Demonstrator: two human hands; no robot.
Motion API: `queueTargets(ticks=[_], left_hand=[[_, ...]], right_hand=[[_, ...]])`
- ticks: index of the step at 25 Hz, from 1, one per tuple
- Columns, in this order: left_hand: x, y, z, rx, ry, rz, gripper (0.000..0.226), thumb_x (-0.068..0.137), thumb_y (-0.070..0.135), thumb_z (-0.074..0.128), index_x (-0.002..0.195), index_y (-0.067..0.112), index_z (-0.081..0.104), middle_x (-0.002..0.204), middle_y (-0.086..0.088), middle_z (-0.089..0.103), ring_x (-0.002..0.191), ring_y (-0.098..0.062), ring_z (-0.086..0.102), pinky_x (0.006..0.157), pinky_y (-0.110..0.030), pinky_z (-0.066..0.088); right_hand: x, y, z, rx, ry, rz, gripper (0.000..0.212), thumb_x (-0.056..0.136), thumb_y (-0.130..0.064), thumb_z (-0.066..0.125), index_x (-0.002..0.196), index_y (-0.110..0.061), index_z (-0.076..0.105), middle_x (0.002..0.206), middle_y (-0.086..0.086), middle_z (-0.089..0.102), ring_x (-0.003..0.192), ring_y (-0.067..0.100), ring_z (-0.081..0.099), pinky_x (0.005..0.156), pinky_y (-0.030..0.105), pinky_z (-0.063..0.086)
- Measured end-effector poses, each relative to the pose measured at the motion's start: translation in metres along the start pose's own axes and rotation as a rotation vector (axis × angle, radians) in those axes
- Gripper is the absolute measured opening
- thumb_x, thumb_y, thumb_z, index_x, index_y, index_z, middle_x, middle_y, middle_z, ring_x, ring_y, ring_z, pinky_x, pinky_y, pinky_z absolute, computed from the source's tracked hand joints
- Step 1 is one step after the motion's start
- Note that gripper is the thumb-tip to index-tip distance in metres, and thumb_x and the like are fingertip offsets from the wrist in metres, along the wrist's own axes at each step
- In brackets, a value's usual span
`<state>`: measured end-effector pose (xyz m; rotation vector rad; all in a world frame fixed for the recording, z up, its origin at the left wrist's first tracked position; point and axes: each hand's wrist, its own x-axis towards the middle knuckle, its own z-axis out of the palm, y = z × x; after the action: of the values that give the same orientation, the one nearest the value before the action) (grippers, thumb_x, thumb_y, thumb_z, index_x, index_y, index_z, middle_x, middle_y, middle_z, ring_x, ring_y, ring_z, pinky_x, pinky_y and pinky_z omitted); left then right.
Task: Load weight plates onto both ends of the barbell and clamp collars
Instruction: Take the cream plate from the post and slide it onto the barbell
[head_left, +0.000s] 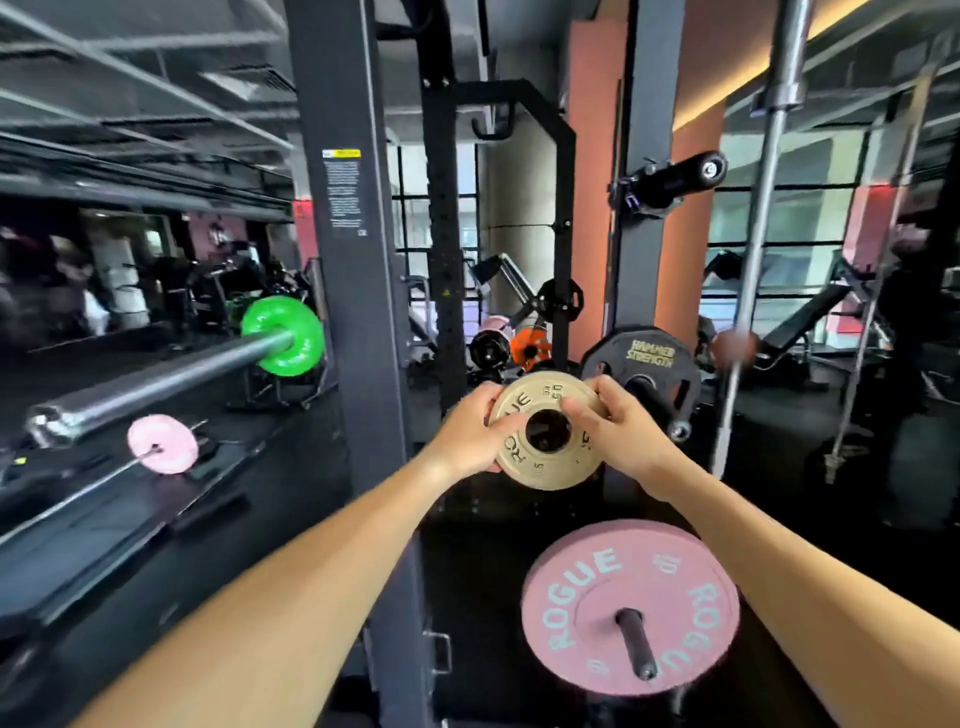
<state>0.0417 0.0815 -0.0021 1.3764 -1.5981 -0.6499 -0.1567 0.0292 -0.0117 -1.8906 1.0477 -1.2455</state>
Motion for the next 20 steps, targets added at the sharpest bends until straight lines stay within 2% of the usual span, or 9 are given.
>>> queueTargets(ticks=[3,5,8,10,12,13,15,16,20], left_hand=[[-0.051,-0.008,-0.096,0.084,0.174,-0.025,0.021,0.097,0.024,0.061,0.116,0.016,0.057,0.111,-0.014,0.068,0.085,-0.020,0.070,0.066,-0.057,0.062],[-0.100,-0.019,-0.170,0.149,0.299,-0.062,0.021,0.097,0.023,0.061,0.118,0.019,0.058,0.112,-0.012,0.069,0.085,-0.020,0.070,0.064,-0.058,0.061],[-0.144,-0.030,-0.236,0.205,0.428,-0.122,0.022,0.097,0.022,0.062,0.118,0.028,0.059,0.111,-0.006,0.072,0.090,-0.023,0.072,0.064,-0.056,0.062],[-0.171,-0.041,-0.282,0.227,0.532,-0.153,0.028,0.096,0.022,0.063,0.123,0.028,0.060,0.110,-0.001,0.071,0.091,-0.021,0.072,0.064,-0.046,0.064],[-0.183,-0.050,-0.313,0.202,0.613,-0.159,0.033,0.096,0.019,0.064,0.129,0.023,0.061,0.111,0.001,0.070,0.093,-0.015,0.069,0.062,-0.032,0.062],[-0.183,-0.057,-0.325,0.179,0.640,-0.152,0.035,0.096,0.017,0.064,0.130,0.020,0.062,0.112,0.000,0.070,0.096,-0.015,0.068,0.065,-0.028,0.060],[-0.176,-0.070,-0.342,0.141,0.672,-0.159,0.036,0.095,0.011,0.064,0.131,0.016,0.062,0.116,-0.003,0.068,0.105,-0.021,0.066,0.077,-0.032,0.057],[-0.172,-0.076,-0.349,0.128,0.669,-0.167,0.036,0.095,0.009,0.063,0.131,0.016,0.062,0.116,-0.003,0.067,0.105,-0.021,0.065,0.077,-0.033,0.057],[-0.155,-0.099,-0.374,0.059,0.614,-0.183,0.034,0.097,0.011,0.061,0.128,0.025,0.061,0.108,0.005,0.067,0.098,-0.016,0.067,0.064,-0.031,0.060]], right_hand=[[0.000,-0.057,0.088,0.082,-0.101,-0.082,0.016,0.098,-0.032,0.064,0.098,-0.016,0.059,0.078,-0.009,0.060,0.065,-0.004,0.056,0.060,0.013,0.046],[-0.005,-0.101,0.166,0.134,-0.207,-0.140,0.017,0.098,-0.031,0.064,0.097,-0.015,0.059,0.079,-0.006,0.060,0.071,0.007,0.057,0.065,0.022,0.048],[-0.011,-0.139,0.244,0.195,-0.279,-0.183,0.014,0.097,-0.032,0.064,0.089,-0.023,0.057,0.080,-0.006,0.060,0.075,0.013,0.057,0.073,0.033,0.048],[-0.015,-0.167,0.298,0.220,-0.335,-0.196,0.017,0.096,-0.034,0.065,0.084,-0.027,0.055,0.078,-0.009,0.061,0.075,0.012,0.056,0.076,0.034,0.048],[-0.015,-0.184,0.338,0.233,-0.345,-0.195,0.017,0.096,-0.035,0.064,0.087,-0.022,0.058,0.081,-0.006,0.065,0.076,0.012,0.057,0.075,0.033,0.047],[-0.013,-0.191,0.354,0.228,-0.340,-0.185,0.018,0.096,-0.035,0.064,0.092,-0.018,0.060,0.085,-0.002,0.068,0.079,0.014,0.059,0.075,0.033,0.047],[-0.005,-0.198,0.379,0.221,-0.317,-0.166,0.021,0.096,-0.033,0.064,0.098,-0.012,0.060,0.090,0.004,0.070,0.083,0.020,0.060,0.076,0.033,0.047],[-0.002,-0.199,0.389,0.216,-0.301,-0.155,0.021,0.096,-0.031,0.064,0.099,-0.011,0.060,0.091,0.006,0.070,0.084,0.022,0.061,0.076,0.033,0.047],[0.004,-0.199,0.412,0.170,-0.248,-0.221,0.019,0.099,-0.031,0.058,0.105,-0.013,0.054,0.092,0.010,0.070,0.085,0.031,0.063,0.072,0.034,0.047]])
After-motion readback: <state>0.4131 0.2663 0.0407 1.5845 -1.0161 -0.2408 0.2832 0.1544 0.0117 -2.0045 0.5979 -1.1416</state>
